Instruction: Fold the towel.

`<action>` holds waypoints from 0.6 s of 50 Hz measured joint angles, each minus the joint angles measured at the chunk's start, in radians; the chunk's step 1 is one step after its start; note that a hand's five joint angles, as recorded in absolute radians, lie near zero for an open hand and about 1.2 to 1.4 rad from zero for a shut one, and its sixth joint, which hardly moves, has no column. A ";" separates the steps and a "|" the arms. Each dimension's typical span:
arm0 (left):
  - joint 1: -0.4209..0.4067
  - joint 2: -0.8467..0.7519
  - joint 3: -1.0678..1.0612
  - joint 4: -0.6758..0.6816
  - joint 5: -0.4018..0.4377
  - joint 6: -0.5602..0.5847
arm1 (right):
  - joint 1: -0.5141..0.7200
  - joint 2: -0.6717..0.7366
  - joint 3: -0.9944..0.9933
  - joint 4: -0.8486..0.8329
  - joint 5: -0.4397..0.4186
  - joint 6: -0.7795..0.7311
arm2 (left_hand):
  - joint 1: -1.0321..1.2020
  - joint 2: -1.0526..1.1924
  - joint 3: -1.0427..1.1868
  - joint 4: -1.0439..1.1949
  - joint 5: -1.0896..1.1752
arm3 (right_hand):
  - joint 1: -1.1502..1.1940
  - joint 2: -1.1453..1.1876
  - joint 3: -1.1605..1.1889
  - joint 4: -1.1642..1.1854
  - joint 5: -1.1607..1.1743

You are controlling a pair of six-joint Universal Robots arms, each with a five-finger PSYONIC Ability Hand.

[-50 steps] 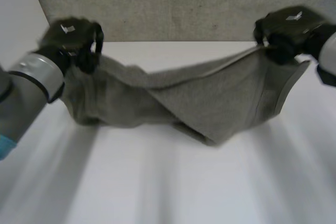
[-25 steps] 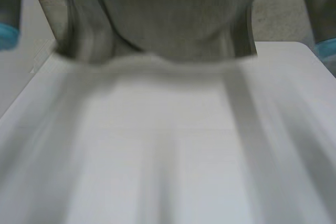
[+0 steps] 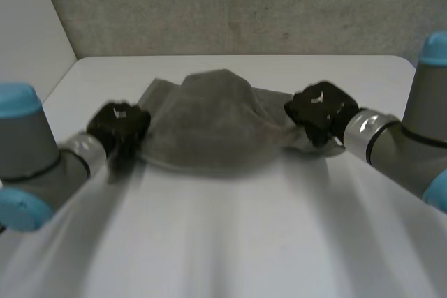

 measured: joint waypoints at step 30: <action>-0.071 -0.032 -0.142 0.084 -0.109 0.130 | -0.225 -0.054 0.235 -0.186 0.115 0.003 | -0.042 -0.077 -0.102 -0.093 -0.058 | 0.001 0.016 0.000 0.000 0.000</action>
